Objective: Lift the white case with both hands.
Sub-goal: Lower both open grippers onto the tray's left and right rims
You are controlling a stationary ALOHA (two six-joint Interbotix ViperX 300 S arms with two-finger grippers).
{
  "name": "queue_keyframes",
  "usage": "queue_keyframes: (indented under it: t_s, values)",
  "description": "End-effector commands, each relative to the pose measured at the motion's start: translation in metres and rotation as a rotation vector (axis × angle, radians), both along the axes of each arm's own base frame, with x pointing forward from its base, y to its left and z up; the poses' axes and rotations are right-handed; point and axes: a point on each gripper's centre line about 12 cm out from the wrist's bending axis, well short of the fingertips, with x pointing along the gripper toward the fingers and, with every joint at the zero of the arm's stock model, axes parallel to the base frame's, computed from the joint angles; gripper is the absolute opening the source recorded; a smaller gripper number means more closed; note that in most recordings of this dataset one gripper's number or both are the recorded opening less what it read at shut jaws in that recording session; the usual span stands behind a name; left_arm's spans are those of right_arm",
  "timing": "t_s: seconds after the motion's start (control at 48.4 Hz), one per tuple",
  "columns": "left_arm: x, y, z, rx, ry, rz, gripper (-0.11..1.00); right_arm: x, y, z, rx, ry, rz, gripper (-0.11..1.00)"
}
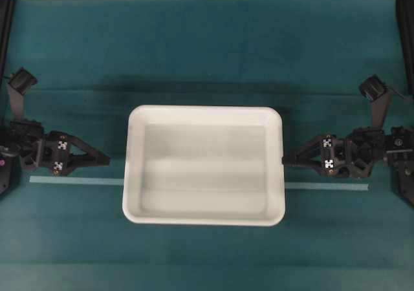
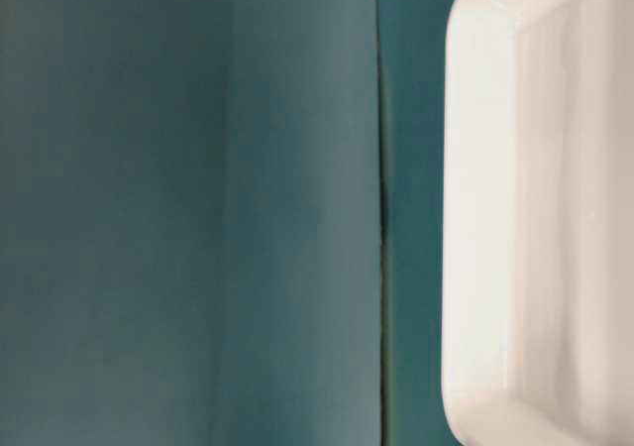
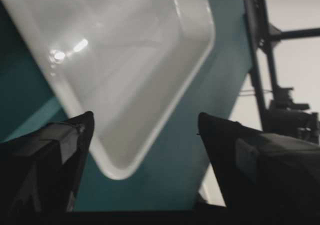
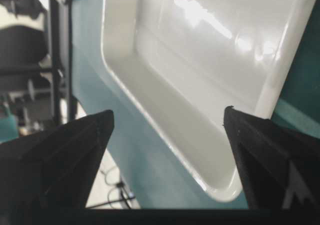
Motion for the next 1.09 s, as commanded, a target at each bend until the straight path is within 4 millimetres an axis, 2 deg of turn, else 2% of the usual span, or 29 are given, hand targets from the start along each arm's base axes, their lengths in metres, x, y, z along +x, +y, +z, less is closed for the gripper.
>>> queue_keyframes:
  t_s: [0.0,0.248,0.558,0.744,1.074]
  values:
    - [0.003,0.002,-0.01,0.003,0.02,0.007,0.92,0.0,-0.001,-0.01,-0.003,0.01,-0.015,0.93]
    - [-0.001,0.01,-0.031,0.001,0.06,0.045,0.92,-0.011,-0.005,-0.032,0.027,0.046,-0.055,0.93]
    - [0.007,0.012,-0.046,-0.001,0.092,0.052,0.92,-0.004,-0.008,-0.052,0.024,0.059,-0.088,0.93]
    - [0.018,0.013,-0.056,-0.002,0.106,0.052,0.92,0.002,-0.009,-0.058,0.032,0.035,-0.11,0.93]
    - [0.047,0.014,-0.06,0.006,0.08,0.045,0.92,0.014,-0.009,-0.061,0.027,0.026,-0.114,0.93]
